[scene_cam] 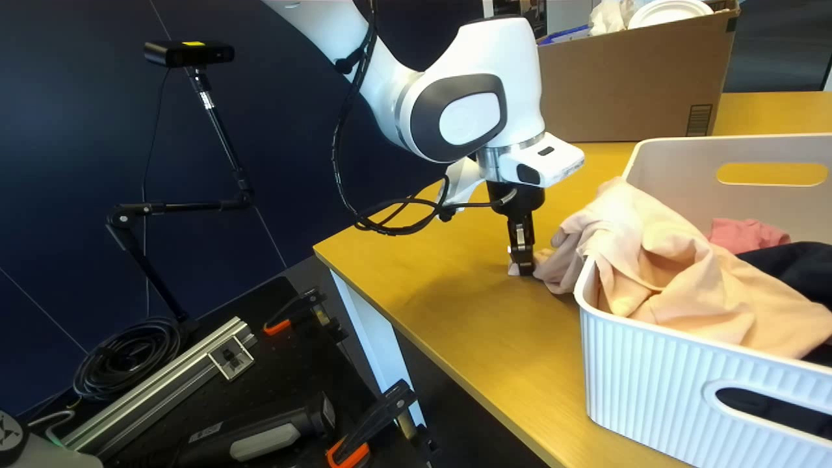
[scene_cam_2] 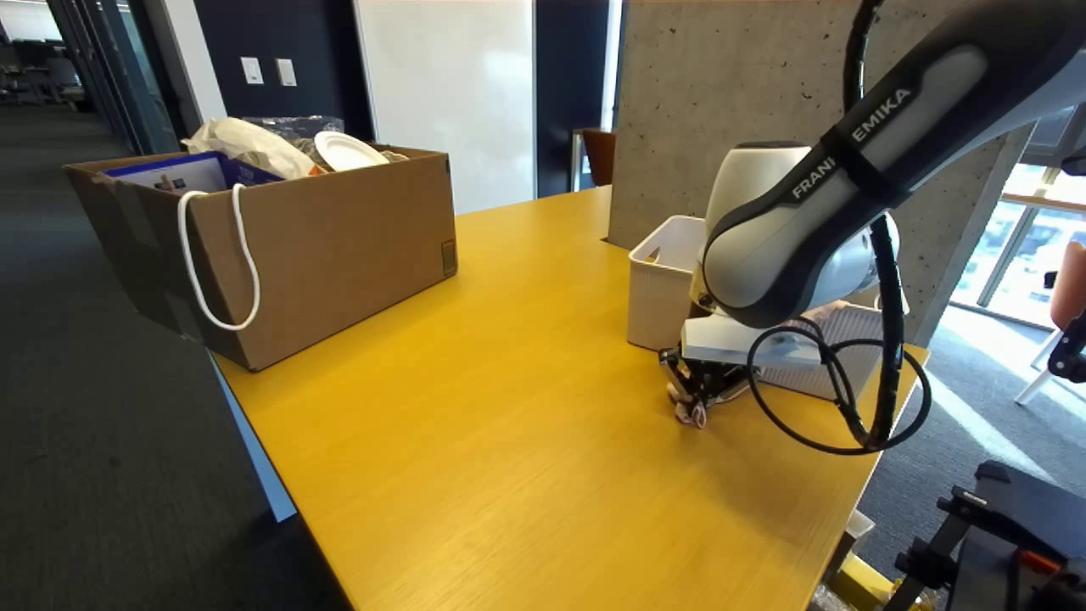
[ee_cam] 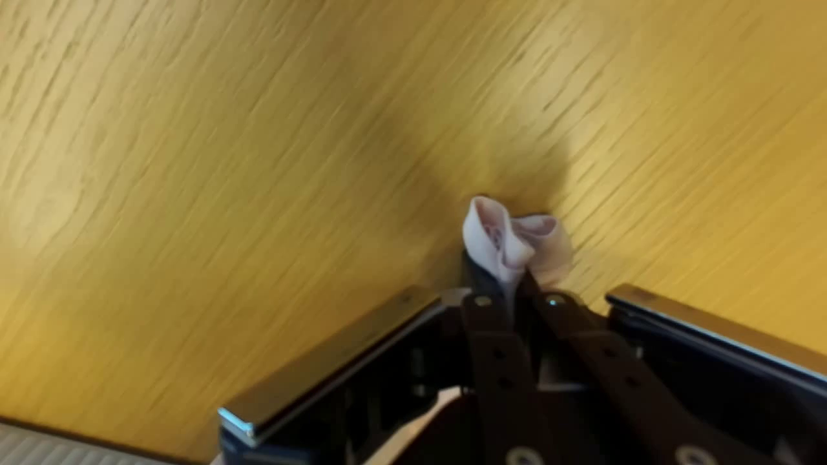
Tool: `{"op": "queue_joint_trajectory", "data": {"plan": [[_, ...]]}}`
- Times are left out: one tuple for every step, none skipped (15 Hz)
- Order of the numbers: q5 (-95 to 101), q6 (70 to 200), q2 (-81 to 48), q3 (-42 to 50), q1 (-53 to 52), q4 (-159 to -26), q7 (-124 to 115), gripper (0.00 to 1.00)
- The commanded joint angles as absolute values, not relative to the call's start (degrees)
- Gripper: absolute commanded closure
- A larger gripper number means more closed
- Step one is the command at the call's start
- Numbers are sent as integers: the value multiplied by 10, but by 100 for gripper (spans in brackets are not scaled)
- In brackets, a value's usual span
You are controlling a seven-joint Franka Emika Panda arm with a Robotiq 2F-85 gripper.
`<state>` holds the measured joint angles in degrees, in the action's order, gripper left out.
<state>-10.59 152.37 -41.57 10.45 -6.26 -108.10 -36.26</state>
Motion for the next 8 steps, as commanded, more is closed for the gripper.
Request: {"op": "queue_joint_trajectory", "data": {"plan": [[-86, 1540, -400, 101, -108, -1106, -383, 98], [-83, 1542, -397, 100, -119, -1108, -385, 98], [-78, 1546, -391, 100, -130, -1113, -388, 98], [-73, 1548, -384, 102, -141, -1118, -393, 98], [-68, 1552, -376, 103, -150, -1126, -398, 98], [-63, 1557, -366, 104, -158, -1136, -402, 98], [-61, 1565, -360, 104, -163, -1143, -403, 98], [-60, 1570, -356, 100, -165, -1146, -399, 98]]}}
